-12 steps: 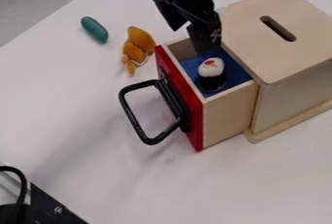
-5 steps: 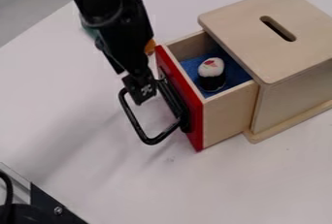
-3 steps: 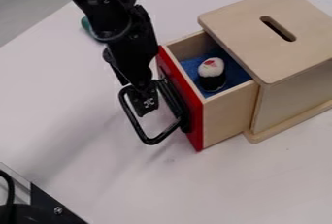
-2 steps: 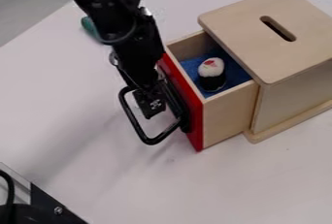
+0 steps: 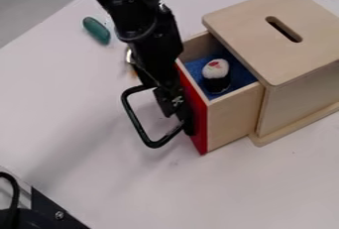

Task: Close the drawer

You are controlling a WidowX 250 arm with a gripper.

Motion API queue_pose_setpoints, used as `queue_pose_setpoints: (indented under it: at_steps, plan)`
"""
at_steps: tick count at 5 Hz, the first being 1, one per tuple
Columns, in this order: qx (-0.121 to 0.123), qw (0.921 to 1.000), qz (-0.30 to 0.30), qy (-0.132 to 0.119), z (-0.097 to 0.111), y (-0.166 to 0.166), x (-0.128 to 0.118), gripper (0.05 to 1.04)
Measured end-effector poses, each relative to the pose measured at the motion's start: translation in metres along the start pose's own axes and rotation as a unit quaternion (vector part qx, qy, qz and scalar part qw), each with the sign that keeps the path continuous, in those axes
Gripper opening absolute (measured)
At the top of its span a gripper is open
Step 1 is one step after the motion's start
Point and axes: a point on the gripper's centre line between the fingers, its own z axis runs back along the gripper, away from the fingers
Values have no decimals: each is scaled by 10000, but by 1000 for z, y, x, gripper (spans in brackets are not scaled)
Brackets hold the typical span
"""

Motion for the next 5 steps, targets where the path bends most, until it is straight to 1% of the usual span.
queue_pose_setpoints:
  at_steps: [1,2,3,4,5]
  plan:
    - [-24,9999,53,111,-6,-2,5,998]
    - [-24,9998,29,197,-13,-9,17,998]
    - [-49,9999,4,134,-15,-12,32,998]
    - [-54,9999,-15,102,-17,-15,40,998]
    - [-130,9999,23,37,-20,-15,53,998]
